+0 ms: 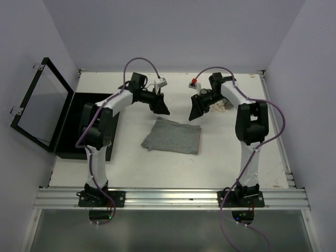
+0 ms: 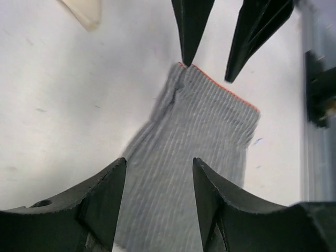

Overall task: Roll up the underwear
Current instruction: Fold the underwear

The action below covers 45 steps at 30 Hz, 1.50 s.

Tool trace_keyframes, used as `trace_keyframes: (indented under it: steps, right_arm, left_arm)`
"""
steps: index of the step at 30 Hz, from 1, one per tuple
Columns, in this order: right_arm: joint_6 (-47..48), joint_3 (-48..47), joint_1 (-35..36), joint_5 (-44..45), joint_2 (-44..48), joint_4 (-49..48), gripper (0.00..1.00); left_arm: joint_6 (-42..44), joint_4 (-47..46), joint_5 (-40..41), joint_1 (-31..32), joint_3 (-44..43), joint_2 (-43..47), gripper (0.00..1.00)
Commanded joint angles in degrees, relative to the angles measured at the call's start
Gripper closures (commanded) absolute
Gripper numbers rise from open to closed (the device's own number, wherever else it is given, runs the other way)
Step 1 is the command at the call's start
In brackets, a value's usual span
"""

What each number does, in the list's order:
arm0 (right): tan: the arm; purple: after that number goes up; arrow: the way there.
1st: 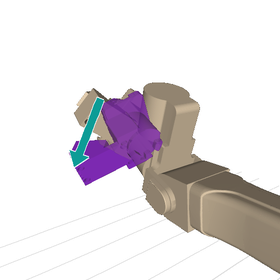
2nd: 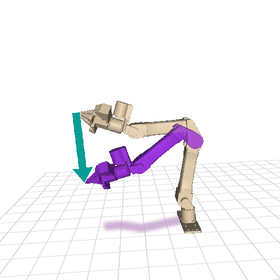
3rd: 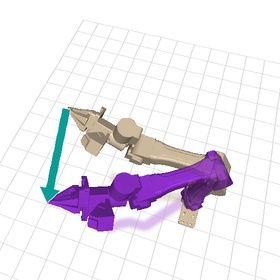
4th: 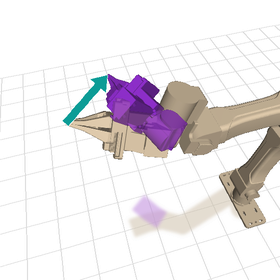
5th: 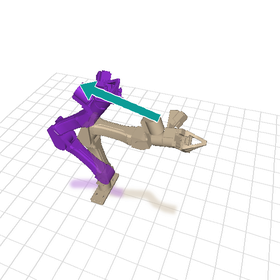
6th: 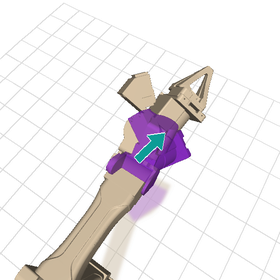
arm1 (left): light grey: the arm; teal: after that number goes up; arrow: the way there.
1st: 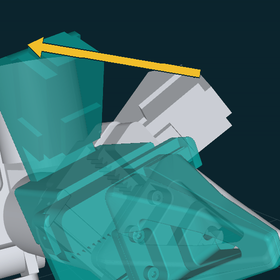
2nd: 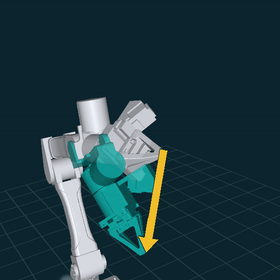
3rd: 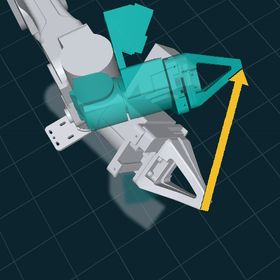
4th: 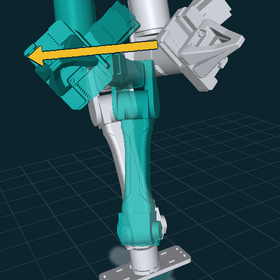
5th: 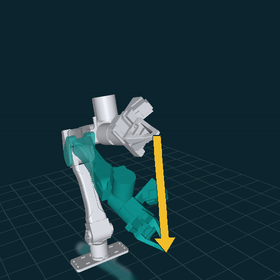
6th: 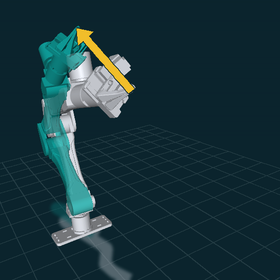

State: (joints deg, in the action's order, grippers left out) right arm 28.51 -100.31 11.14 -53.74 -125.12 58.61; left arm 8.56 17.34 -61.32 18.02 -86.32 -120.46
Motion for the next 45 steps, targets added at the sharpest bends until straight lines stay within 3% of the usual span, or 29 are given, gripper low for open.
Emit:
trace_keyframes:
  steps: [1,6,10,19,36,45]
  right_arm:
    - [13.22,-7.33,-0.15,9.69,2.26,10.81,0.43]
    - [19.12,-15.42,-0.33,14.01,-6.25,17.67,0.39]
    - [18.34,-17.64,-0.33,13.75,-9.79,17.25,0.37]
    - [16.58,-15.36,-0.41,12.51,-14.01,15.04,0.36]
    - [19.48,-14.82,-0.94,9.53,-20.07,22.51,0.41]
    - [19.65,-16.4,-2.43,10.23,-23.59,23.92,0.42]
  left_arm:
    - [30.27,25.17,8.31,-0.53,-11.39,0.69,0.43]
    - [40.55,31.16,12.19,-0.62,-18.25,-4.32,0.44]
    - [42.68,32.58,11.58,-0.71,-22.65,-8.38,0.45]
    - [38.91,27.22,9.82,-1.23,-22.66,-12.51,0.44]
    - [34.34,29.51,5.6,-3.61,-23.97,-18.31,0.44]
    - [32.05,37.75,2.61,-5.01,-32.32,-24.81,0.44]
